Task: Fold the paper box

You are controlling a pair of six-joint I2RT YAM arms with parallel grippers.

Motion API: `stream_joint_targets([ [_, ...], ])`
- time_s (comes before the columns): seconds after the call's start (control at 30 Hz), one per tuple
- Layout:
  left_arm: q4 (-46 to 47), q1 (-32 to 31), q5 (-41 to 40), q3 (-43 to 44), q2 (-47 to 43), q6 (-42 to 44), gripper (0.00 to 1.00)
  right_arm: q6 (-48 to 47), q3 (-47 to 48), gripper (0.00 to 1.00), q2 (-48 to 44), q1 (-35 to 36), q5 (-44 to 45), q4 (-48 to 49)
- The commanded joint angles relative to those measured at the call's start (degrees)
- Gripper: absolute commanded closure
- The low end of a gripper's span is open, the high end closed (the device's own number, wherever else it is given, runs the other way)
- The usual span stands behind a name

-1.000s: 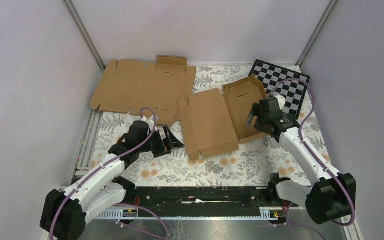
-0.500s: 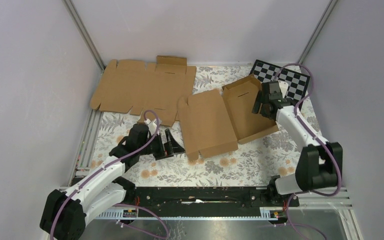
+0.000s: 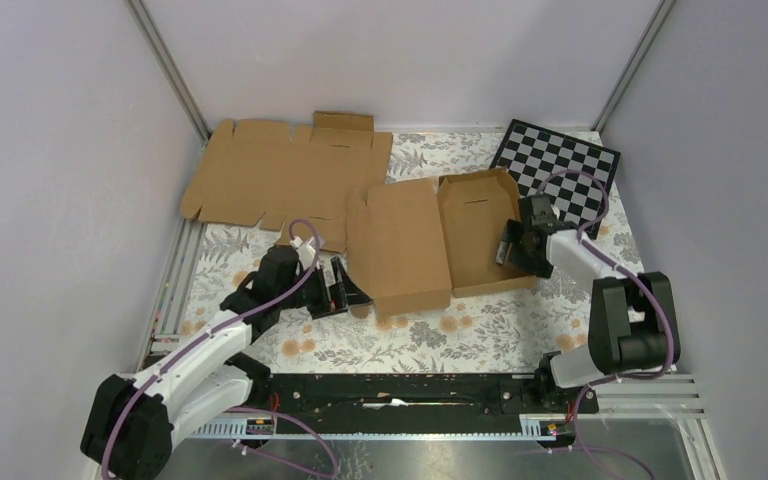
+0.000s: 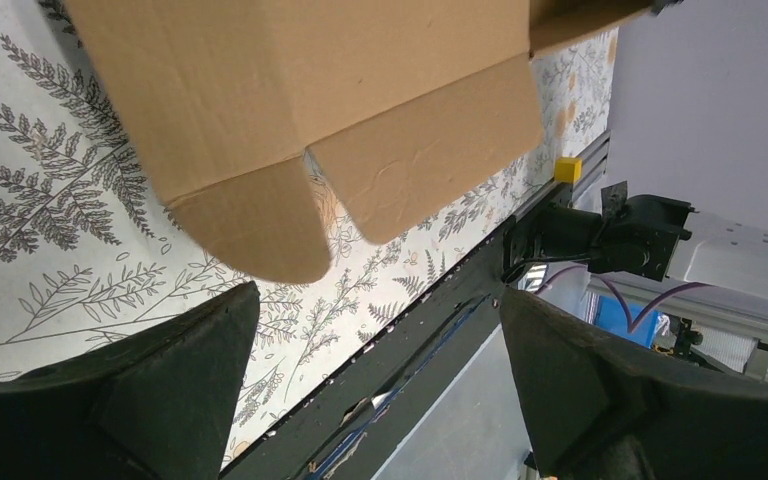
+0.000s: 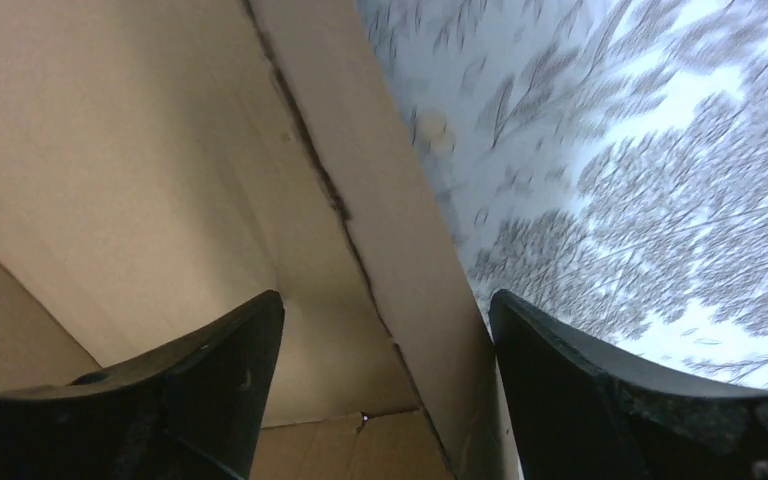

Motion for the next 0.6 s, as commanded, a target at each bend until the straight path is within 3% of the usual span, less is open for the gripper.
stream_joint_targets([
  [0.0,-0.4,0.1,-2.3,0.2,-4.6,-0.4,0.01,3.7,-8.4,0.20,-8.4,0.2,-10.7,3.1],
  [0.13,-2.1,0.1,-4.3,0.5,-7.3,-1.6,0.02,6.9,-15.1,0.32,-14.1,0.2,-15.9,6.0],
  [0.3,-3.5,-0.5,-6.5,2.2,-8.9,-4.6,0.10,9.7,-18.7,0.38,-18.7,0.4,-17.2,6.4],
  [0.47,-3.6,-7.3,-14.4,4.1,-12.7,-9.6,0.13,14.4,-21.2,0.37,-20.1,3.2,-16.0,7.8],
  [0.57,-3.3,-12.9,-19.5,5.1,-12.1,-12.8,0.14,21.1,-21.3,0.35,-19.9,9.3,-11.8,7.7],
])
